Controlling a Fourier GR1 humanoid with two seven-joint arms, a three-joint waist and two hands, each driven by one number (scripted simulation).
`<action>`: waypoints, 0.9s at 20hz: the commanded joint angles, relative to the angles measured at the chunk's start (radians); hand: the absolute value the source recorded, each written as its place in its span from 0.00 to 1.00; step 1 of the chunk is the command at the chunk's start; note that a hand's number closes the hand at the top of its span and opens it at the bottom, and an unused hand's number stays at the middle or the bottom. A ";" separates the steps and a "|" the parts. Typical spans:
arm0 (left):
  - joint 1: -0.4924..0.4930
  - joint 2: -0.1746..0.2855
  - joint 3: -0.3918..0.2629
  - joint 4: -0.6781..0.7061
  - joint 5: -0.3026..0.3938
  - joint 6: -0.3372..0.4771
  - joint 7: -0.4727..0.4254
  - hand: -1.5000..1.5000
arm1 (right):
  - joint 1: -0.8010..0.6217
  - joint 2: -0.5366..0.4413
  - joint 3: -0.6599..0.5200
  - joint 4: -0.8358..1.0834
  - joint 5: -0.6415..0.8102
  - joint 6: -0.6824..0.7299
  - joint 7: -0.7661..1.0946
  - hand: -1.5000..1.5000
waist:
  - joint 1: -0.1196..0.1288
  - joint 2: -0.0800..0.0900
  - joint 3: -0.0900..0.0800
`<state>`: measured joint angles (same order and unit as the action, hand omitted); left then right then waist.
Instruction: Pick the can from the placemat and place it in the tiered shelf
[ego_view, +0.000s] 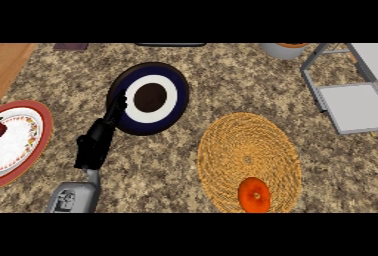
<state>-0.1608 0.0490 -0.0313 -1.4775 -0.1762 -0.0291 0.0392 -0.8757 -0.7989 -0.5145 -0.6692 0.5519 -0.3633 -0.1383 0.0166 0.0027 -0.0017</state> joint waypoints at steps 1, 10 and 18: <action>0.054 -0.020 -0.023 -0.020 -0.017 0.018 -0.018 0.50 | 0.018 -0.022 -0.049 0.055 -0.070 0.020 -0.054 0.00 | -0.005 0.000 0.002; -0.009 -0.009 0.009 0.052 -0.011 0.015 -0.039 0.50 | -0.058 -0.034 -0.061 0.051 -0.191 0.168 -0.034 0.00 | -0.008 0.000 0.002; 0.022 0.031 0.029 -0.040 0.026 -0.030 0.031 0.50 | -0.147 -0.125 -0.163 0.039 -0.323 0.223 0.076 0.00 | -0.008 -0.004 0.002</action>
<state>-0.1513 0.0609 -0.0097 -1.4849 -0.1613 -0.0407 0.0430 -0.9832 -0.8810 -0.6161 -0.6311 0.3005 -0.1690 -0.1073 0.0093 0.0006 0.0001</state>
